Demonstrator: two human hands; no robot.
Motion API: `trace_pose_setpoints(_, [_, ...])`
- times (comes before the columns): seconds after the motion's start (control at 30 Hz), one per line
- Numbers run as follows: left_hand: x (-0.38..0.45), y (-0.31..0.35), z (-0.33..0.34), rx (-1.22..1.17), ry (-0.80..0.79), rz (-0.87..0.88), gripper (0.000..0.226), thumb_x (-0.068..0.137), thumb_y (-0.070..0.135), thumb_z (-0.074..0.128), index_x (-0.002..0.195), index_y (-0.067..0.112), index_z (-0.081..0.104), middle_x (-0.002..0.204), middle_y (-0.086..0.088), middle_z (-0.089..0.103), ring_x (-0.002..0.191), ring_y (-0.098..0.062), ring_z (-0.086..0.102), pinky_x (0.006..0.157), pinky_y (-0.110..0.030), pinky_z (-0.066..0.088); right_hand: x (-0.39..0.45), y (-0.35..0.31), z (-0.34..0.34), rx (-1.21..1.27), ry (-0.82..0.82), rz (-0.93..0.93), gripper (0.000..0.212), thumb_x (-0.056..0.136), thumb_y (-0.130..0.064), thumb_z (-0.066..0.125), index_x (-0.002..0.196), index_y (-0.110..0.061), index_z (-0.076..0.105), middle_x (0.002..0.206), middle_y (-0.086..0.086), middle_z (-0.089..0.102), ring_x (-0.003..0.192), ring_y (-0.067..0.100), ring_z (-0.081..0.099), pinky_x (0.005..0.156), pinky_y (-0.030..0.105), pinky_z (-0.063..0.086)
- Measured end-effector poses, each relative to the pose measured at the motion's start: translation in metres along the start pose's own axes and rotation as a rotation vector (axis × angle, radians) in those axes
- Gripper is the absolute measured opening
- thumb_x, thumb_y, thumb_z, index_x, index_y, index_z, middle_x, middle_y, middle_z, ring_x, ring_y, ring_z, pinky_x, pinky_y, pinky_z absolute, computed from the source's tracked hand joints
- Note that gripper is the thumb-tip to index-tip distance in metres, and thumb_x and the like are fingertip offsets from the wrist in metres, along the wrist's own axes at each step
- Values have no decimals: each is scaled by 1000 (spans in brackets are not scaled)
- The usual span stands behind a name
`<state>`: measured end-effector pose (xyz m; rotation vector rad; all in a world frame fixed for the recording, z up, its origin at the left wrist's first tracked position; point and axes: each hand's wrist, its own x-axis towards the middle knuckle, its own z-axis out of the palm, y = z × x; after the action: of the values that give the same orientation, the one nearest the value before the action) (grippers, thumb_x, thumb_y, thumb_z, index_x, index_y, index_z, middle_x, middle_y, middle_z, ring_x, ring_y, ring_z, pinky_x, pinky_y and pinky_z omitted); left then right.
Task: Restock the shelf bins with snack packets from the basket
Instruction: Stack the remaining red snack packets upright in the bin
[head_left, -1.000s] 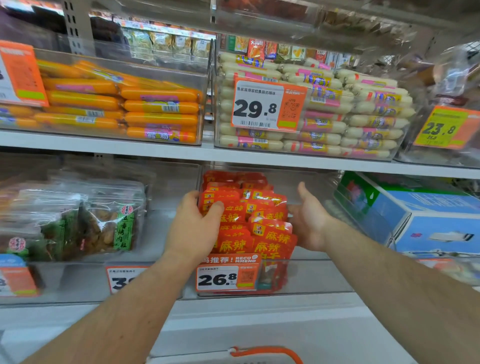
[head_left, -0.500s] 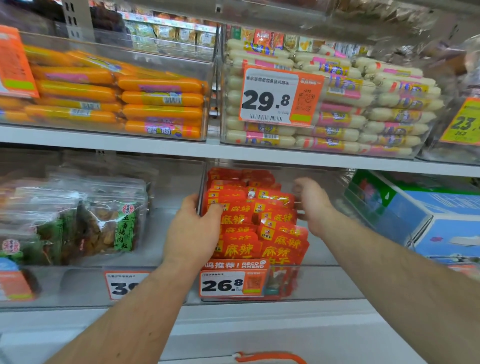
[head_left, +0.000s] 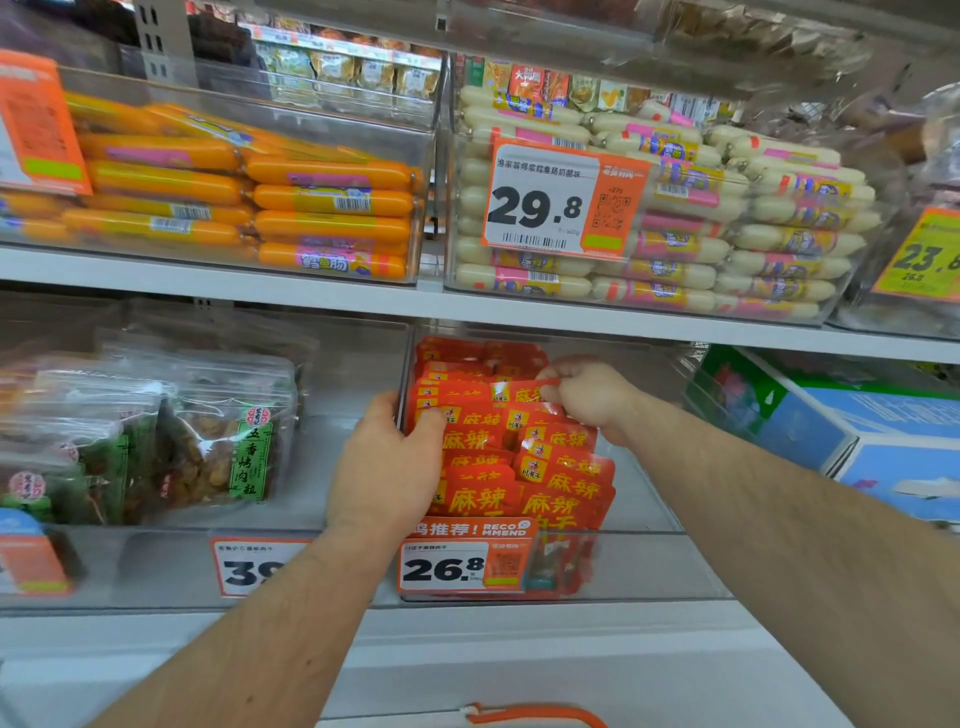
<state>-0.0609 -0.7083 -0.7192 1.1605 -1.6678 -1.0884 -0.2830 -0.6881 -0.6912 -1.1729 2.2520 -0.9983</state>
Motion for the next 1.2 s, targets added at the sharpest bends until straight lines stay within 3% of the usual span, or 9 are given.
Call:
trace_pose_setpoints(0.23, [-1, 0, 0, -2, -9, 10, 3, 97, 40, 49, 98, 37, 47, 79, 16, 59, 72, -3, 55, 59, -25, 38, -4, 1, -4, 147, -54, 75, 19, 99, -5, 51, 103, -11, 68, 84, 6, 68, 70, 13, 59, 64, 27, 48])
trace_pose_setpoints(0.3, [-1, 1, -1, -6, -9, 9, 3, 97, 39, 49, 95, 38, 46, 78, 15, 59, 71, -3, 56, 59, -25, 38, -9, -1, -8, 101, 9, 41, 18, 96, -8, 54, 107, -1, 68, 93, 14, 68, 77, 17, 58, 71, 31, 50])
trace_pose_setpoints(0.4, [-2, 1, -2, -17, -20, 7, 4, 98, 40, 48, 94, 39, 46, 79, 16, 59, 71, -2, 55, 58, -24, 37, -25, 2, -19, -7, 172, 41, 17, 90, -23, 65, 92, -6, 69, 93, 10, 69, 76, 19, 59, 74, 37, 52])
trace_pose_setpoints(0.53, [0, 0, -1, -2, -16, 7, 4, 98, 41, 47, 94, 38, 46, 79, 16, 57, 72, -2, 53, 63, -29, 38, -46, 11, -26, -154, -86, 110, 15, 89, -22, 68, 92, -8, 71, 87, 9, 72, 78, 20, 66, 73, 36, 56])
trace_pose_setpoints(0.7, [-1, 0, 0, 1, -12, 6, 4, 97, 42, 47, 99, 39, 47, 80, 17, 57, 74, -3, 54, 67, -30, 39, -40, 15, -16, -81, -18, -34, 16, 86, -6, 71, 70, -10, 69, 67, 5, 66, 63, 17, 58, 63, 30, 52])
trace_pose_setpoints(0.9, [-1, -1, 0, 14, -9, 8, 4, 97, 42, 47, 98, 39, 46, 81, 17, 57, 75, -5, 55, 72, -31, 41, -38, 26, -5, 287, -10, 151, 14, 85, -15, 76, 83, -8, 64, 76, 7, 72, 64, 17, 67, 63, 28, 51])
trace_pose_setpoints(1.0, [0, -2, 0, 27, -9, 17, 5, 97, 42, 47, 100, 37, 47, 81, 16, 56, 76, -10, 56, 73, -31, 39, -42, 30, -11, 262, -120, 309, 44, 84, -49, 70, 105, -10, 63, 97, 8, 73, 85, 23, 69, 76, 34, 53])
trace_pose_setpoints(1.07, [0, -2, 1, 39, -3, 23, 7, 97, 41, 47, 101, 36, 49, 81, 16, 56, 76, -12, 55, 73, -31, 39, -44, 31, -13, 221, -232, 416, 67, 86, -70, 52, 111, -9, 62, 109, 11, 70, 98, 28, 66, 89, 40, 51])
trace_pose_setpoints(1.2, [1, -2, 1, 34, -5, 20, 6, 98, 42, 46, 101, 37, 48, 81, 17, 55, 78, -13, 56, 74, -32, 41, -46, 24, -10, 321, -395, 466, 93, 89, -79, 23, 126, -3, 61, 121, 16, 68, 111, 28, 65, 92, 39, 49])
